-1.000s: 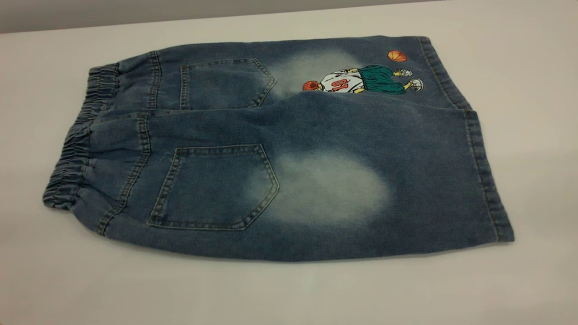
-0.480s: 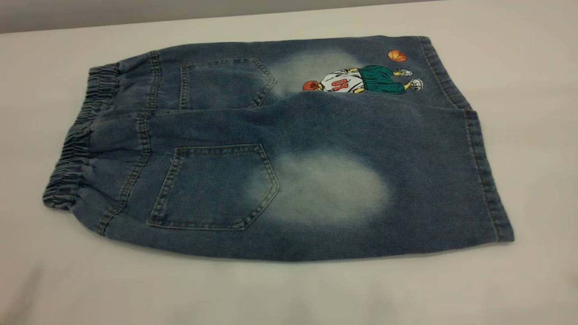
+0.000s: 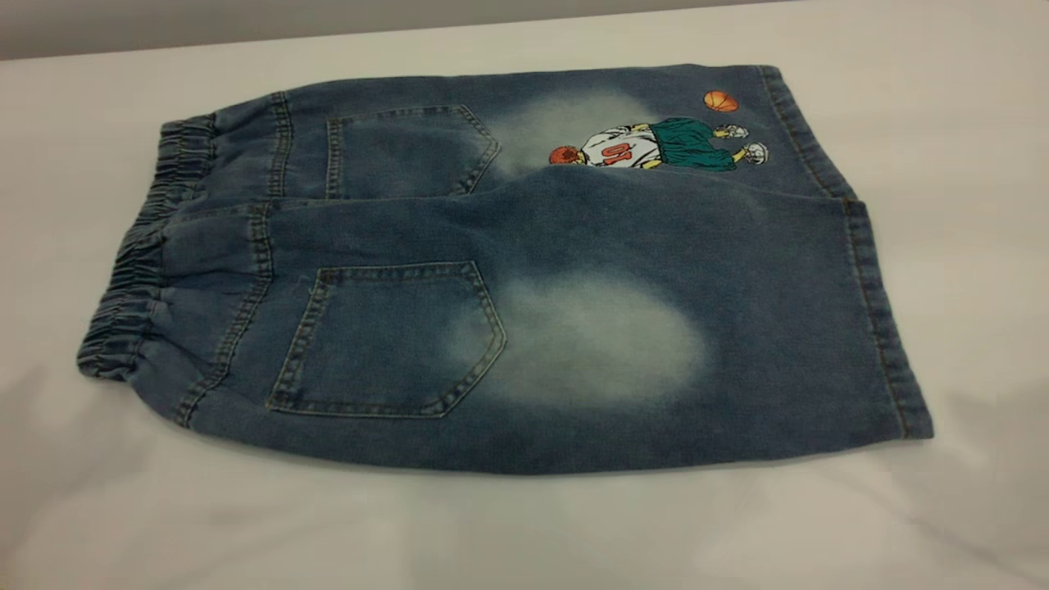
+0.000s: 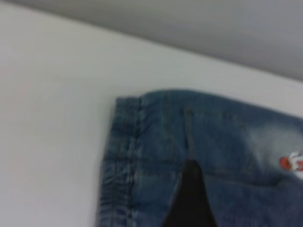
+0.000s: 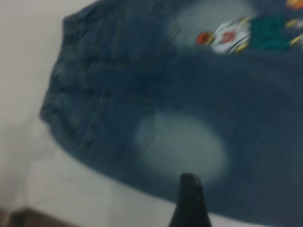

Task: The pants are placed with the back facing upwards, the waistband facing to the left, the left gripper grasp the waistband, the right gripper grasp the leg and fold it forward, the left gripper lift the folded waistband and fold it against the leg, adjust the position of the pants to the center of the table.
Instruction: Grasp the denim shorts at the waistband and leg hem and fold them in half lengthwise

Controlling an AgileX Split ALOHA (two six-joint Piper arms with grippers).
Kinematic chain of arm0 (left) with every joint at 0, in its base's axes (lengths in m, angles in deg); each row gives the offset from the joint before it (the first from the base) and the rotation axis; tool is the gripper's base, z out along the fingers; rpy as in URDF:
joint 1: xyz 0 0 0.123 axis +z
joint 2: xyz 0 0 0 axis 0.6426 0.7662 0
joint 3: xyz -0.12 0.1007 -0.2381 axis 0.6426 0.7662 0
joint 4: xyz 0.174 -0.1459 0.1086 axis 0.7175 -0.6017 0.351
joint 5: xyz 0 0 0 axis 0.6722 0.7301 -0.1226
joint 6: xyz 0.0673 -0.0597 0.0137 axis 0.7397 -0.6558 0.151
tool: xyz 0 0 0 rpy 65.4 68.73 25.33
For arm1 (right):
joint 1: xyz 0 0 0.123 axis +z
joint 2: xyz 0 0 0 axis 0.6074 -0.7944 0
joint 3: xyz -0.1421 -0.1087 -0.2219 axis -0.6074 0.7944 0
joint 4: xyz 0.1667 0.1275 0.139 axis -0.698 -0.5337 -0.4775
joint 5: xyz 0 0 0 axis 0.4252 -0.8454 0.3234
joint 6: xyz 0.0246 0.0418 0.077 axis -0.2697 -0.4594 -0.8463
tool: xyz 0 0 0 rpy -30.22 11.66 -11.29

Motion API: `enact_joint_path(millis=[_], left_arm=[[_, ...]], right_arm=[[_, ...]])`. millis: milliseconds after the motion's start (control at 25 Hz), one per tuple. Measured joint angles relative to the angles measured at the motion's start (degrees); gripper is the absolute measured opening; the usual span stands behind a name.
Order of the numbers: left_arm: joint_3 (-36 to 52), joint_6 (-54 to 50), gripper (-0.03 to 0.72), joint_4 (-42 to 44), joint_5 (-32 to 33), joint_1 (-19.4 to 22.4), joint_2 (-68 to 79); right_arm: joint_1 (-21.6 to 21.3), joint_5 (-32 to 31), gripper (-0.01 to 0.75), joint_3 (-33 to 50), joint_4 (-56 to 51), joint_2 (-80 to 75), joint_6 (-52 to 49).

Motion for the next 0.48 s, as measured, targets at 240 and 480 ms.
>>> enact_joint_path(millis=[240, 480], left_arm=[[0.0, 0.5, 0.517, -0.1, -3.7, 0.0, 8.6], [0.0, 0.5, 0.517, -0.1, -6.0, 0.0, 9.3]], right_arm=[[0.0, -6.6, 0.459, 0.2, -17.7, -13.6, 17.4], [0.0, -14.8, 0.459, 2.5, -26.7, -26.6, 28.6]])
